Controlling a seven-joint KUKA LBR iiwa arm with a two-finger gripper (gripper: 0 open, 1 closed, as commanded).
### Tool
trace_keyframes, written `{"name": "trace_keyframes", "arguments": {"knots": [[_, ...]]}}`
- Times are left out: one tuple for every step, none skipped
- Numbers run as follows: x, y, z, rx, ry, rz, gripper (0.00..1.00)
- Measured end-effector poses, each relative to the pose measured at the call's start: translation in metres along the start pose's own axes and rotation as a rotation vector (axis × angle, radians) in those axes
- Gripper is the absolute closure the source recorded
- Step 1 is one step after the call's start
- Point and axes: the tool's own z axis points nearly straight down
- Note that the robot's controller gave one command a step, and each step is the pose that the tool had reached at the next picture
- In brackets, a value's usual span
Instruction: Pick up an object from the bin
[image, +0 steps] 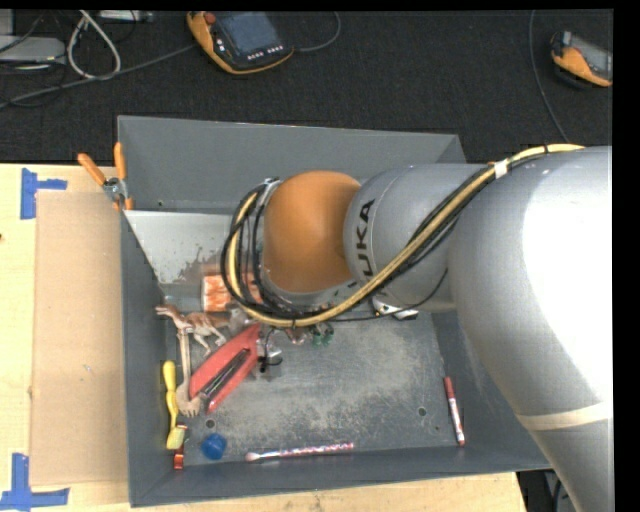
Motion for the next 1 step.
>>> {"name": "trace_keyframes", "arguments": {"knots": [[0.0, 0.0, 0.0, 0.0, 0.0, 0.0, 1.0]]}}
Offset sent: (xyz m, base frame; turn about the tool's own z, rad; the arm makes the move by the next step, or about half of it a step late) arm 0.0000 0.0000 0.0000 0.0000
